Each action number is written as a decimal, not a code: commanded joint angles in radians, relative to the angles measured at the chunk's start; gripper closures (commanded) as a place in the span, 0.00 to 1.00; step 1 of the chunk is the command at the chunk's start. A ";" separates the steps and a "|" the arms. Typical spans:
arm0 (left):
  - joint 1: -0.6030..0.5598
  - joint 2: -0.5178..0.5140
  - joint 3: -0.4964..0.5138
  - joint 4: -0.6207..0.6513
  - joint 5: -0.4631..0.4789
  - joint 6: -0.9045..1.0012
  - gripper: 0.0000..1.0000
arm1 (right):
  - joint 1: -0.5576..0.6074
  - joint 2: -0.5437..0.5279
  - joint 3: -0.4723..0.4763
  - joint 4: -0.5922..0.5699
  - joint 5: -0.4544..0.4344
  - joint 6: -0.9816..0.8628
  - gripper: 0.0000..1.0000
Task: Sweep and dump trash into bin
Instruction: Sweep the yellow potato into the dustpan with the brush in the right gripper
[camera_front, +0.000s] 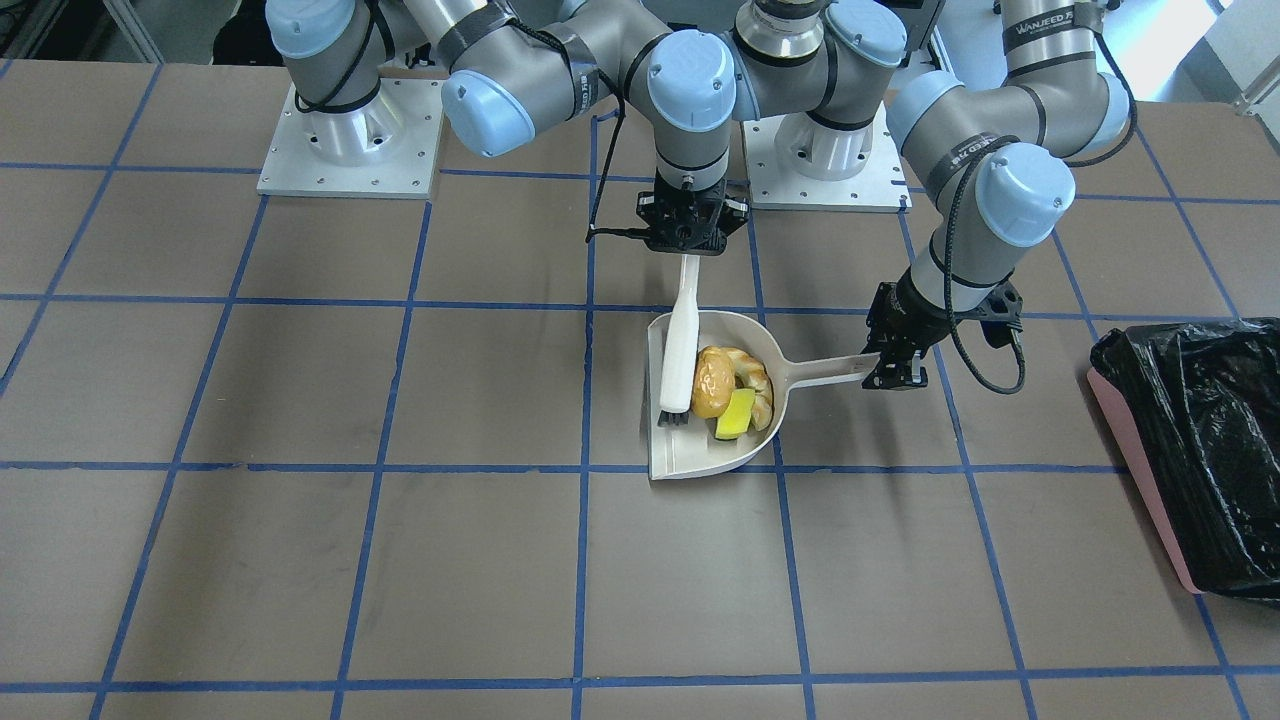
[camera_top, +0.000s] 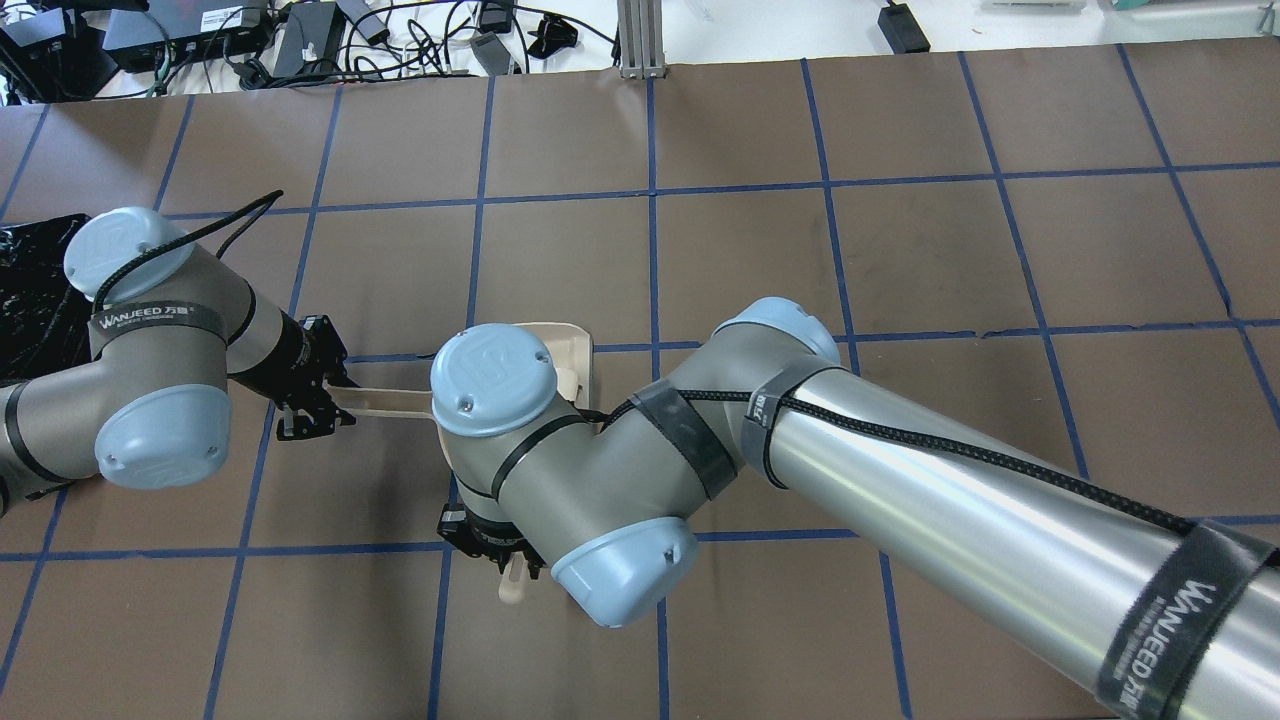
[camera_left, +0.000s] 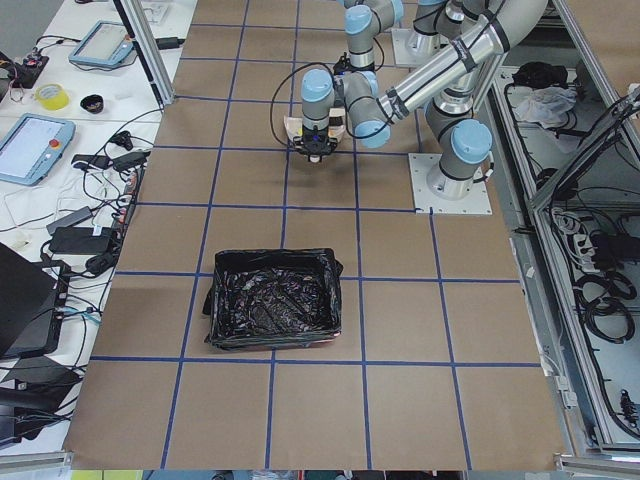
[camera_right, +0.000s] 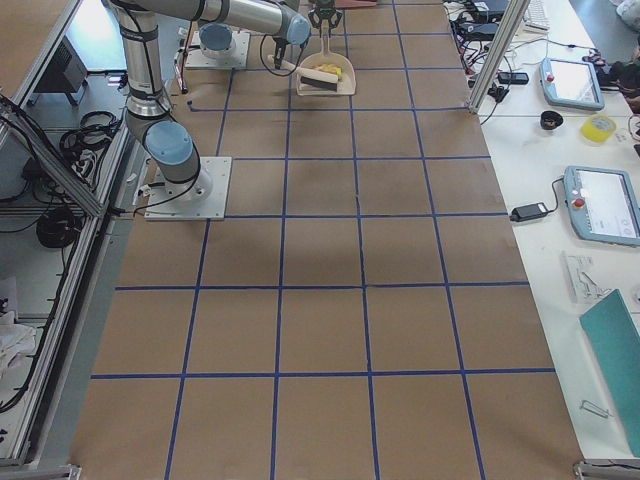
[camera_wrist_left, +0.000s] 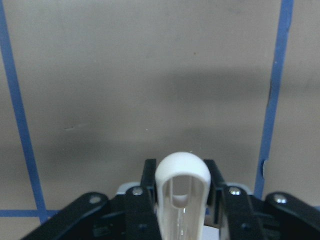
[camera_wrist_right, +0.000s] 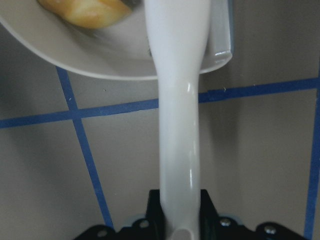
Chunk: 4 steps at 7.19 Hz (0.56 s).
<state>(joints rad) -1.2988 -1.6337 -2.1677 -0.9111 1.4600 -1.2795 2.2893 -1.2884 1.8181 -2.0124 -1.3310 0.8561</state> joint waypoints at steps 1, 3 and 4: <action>0.009 -0.009 0.058 -0.023 -0.131 0.043 1.00 | -0.014 -0.079 -0.008 0.116 -0.014 -0.008 1.00; 0.018 -0.021 0.109 -0.063 -0.144 0.051 1.00 | -0.089 -0.145 -0.014 0.200 -0.103 -0.111 1.00; 0.016 -0.021 0.120 -0.127 -0.165 0.052 1.00 | -0.138 -0.175 -0.014 0.254 -0.135 -0.170 1.00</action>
<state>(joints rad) -1.2831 -1.6523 -2.0686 -0.9803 1.3178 -1.2314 2.2088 -1.4240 1.8054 -1.8275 -1.4228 0.7579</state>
